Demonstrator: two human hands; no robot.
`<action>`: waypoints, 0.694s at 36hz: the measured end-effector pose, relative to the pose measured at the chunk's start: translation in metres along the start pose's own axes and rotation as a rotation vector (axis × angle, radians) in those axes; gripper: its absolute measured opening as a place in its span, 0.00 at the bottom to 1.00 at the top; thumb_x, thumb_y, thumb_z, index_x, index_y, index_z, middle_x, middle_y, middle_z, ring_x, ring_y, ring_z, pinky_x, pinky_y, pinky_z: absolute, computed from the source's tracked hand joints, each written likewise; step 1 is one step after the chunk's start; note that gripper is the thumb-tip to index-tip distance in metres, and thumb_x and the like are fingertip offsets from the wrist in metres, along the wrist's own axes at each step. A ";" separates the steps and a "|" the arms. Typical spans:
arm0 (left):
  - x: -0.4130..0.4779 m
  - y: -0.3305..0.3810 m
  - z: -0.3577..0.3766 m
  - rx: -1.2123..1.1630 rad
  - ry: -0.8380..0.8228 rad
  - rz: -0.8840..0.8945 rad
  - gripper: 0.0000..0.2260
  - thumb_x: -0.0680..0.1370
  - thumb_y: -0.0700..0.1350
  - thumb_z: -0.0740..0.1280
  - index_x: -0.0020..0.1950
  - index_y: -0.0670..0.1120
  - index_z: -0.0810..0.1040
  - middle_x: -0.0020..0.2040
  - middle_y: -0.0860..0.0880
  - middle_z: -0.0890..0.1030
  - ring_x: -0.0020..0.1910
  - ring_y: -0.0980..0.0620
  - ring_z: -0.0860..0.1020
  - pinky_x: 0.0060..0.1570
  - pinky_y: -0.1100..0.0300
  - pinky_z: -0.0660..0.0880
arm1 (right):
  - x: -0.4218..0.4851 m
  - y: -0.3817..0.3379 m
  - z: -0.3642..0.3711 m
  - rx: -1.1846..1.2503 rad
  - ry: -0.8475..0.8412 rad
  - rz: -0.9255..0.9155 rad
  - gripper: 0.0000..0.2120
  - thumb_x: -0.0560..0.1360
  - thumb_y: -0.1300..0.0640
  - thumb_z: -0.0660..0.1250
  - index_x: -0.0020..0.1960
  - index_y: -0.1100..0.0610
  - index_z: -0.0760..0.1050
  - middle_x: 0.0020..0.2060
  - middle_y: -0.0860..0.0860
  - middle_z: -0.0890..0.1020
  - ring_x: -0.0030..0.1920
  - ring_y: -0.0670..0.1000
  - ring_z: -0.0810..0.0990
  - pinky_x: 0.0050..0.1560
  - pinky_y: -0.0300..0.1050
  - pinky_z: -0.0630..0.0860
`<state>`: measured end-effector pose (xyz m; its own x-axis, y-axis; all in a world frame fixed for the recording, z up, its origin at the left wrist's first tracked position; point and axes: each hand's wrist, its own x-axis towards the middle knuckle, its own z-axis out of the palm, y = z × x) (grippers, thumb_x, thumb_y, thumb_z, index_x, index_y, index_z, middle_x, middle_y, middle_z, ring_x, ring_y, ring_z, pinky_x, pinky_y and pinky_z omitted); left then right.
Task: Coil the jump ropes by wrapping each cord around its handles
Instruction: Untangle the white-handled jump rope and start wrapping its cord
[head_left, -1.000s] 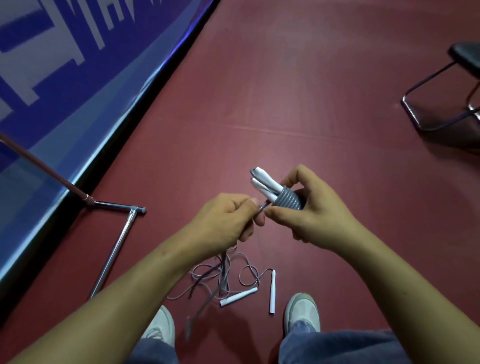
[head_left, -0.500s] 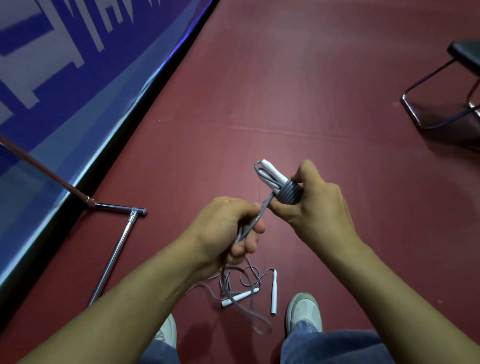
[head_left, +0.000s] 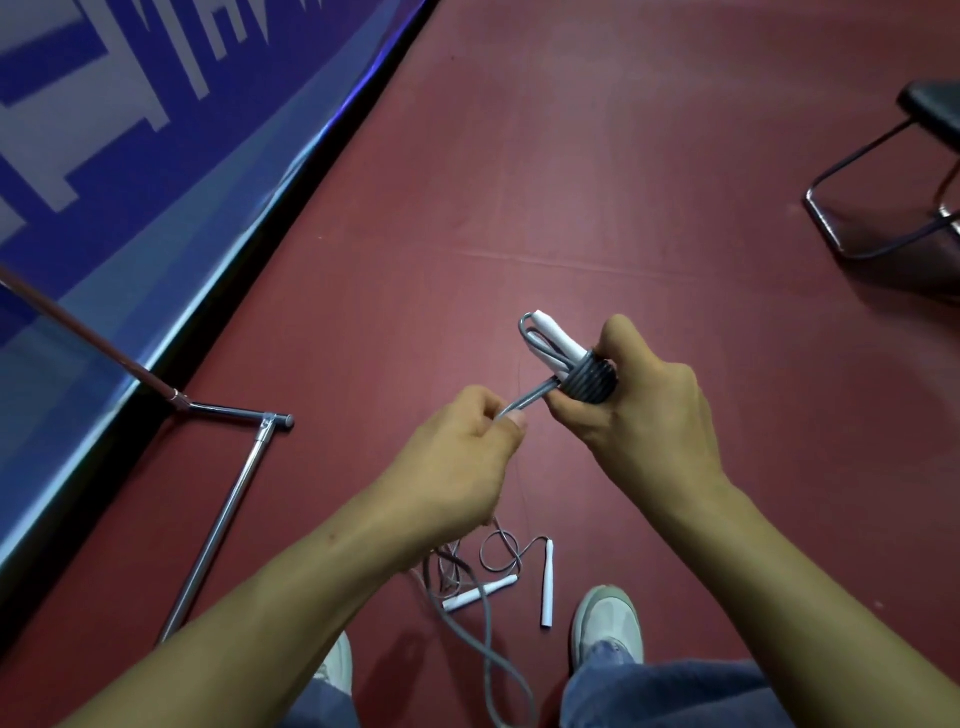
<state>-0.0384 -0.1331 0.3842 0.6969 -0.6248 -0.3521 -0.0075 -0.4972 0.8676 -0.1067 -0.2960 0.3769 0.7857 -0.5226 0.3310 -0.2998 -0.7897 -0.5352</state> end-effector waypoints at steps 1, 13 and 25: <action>-0.001 0.001 0.001 0.005 0.006 0.024 0.10 0.85 0.53 0.58 0.50 0.49 0.72 0.23 0.52 0.73 0.19 0.54 0.67 0.24 0.62 0.63 | 0.000 0.000 0.000 -0.002 -0.002 0.004 0.25 0.67 0.47 0.75 0.44 0.49 0.57 0.27 0.49 0.70 0.32 0.62 0.65 0.29 0.53 0.70; -0.008 0.015 0.001 -0.207 -0.115 0.026 0.14 0.83 0.42 0.64 0.38 0.41 0.80 0.27 0.43 0.76 0.20 0.50 0.66 0.24 0.64 0.62 | -0.008 -0.013 0.005 -0.108 -0.107 -0.022 0.25 0.70 0.43 0.74 0.46 0.50 0.58 0.28 0.47 0.68 0.34 0.64 0.66 0.31 0.49 0.62; -0.012 0.019 -0.013 -0.332 -0.149 0.011 0.14 0.81 0.39 0.63 0.37 0.39 0.79 0.25 0.42 0.72 0.20 0.50 0.62 0.23 0.65 0.60 | -0.008 -0.009 0.004 -0.025 -0.177 -0.111 0.19 0.71 0.43 0.74 0.45 0.50 0.65 0.28 0.49 0.69 0.33 0.62 0.65 0.30 0.50 0.66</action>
<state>-0.0377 -0.1272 0.4093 0.5857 -0.7220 -0.3685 0.2362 -0.2829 0.9296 -0.1082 -0.2836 0.3755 0.8968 -0.3693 0.2437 -0.2180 -0.8481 -0.4830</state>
